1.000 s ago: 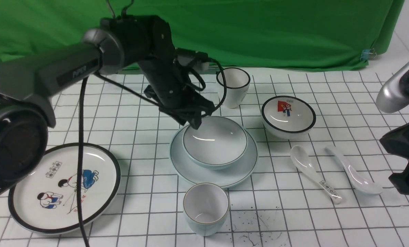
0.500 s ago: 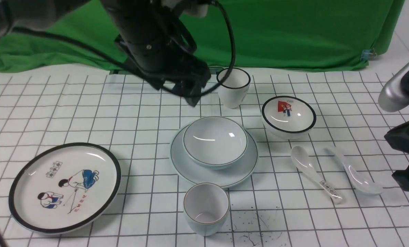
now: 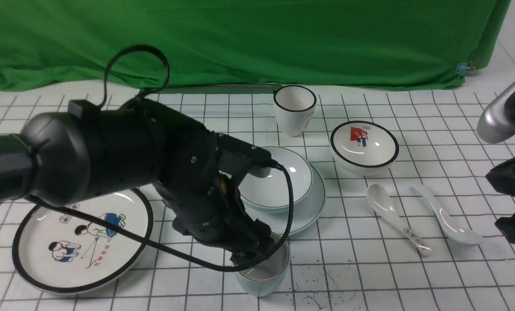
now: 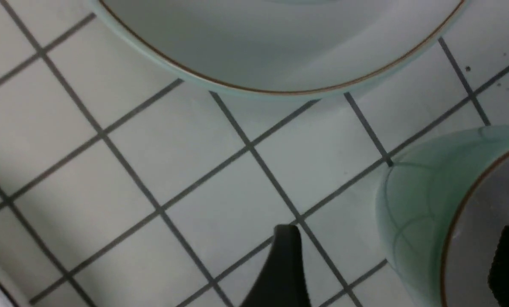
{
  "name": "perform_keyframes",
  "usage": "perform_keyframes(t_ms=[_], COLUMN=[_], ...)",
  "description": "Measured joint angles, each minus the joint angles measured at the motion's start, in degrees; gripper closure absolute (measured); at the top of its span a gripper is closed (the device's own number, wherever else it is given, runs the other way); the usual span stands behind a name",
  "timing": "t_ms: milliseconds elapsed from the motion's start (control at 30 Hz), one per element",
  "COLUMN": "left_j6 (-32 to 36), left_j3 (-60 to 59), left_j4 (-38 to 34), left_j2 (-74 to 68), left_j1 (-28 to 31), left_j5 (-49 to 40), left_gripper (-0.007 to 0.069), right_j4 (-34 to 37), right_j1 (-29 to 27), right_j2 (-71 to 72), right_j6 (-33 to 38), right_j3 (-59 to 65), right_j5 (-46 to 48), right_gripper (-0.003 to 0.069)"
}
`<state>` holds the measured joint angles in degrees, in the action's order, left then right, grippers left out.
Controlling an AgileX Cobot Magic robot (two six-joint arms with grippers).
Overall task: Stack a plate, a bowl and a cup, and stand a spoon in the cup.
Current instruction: Use the left arm to grab a blue teacup, then use the left arm to put the blue teacup into the blue rice bowl in the middle
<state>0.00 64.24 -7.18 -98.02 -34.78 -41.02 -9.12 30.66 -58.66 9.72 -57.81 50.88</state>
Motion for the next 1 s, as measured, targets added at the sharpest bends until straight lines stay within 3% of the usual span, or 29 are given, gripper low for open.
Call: perform_keyframes(t_ms=[133, 333, 367, 700, 833, 1000], left_j6=[0.0, 0.0, 0.0, 3.41, 5.83, 6.51], left_j3=[-0.07, 0.52, 1.2, 20.77, 31.35, 36.32], left_j4=[-0.13, -0.36, -0.13, 2.88, 0.06, -1.0], left_j2=[-1.82, -2.75, -2.18, 3.14, -4.01, -13.35], left_j1=[0.0, 0.0, 0.0, 1.38, 5.4, 8.45], left_j5=[1.42, -0.17, -1.41, -10.21, -15.76, -16.65], left_gripper=[0.0175, 0.0587, 0.0615, 0.0625, 0.0625, 0.0625], right_j4=[0.0, 0.0, 0.0, 0.0, 0.0, 0.0], right_j1=[0.0, 0.0, 0.0, 0.0, 0.0, 0.0], right_j2=[0.0, 0.0, 0.0, 0.41, 0.58, 0.58], right_j6=[-0.07, -0.53, -0.52, -0.77, -0.84, -0.9], right_j3=[0.0, 0.0, 0.0, 0.0, 0.0, 0.0], right_j5=[0.19, 1.04, 1.61, 8.51, 9.97, 11.18], right_gripper=[0.0616, 0.0616, 0.0616, 0.061, 0.0609, 0.0609])
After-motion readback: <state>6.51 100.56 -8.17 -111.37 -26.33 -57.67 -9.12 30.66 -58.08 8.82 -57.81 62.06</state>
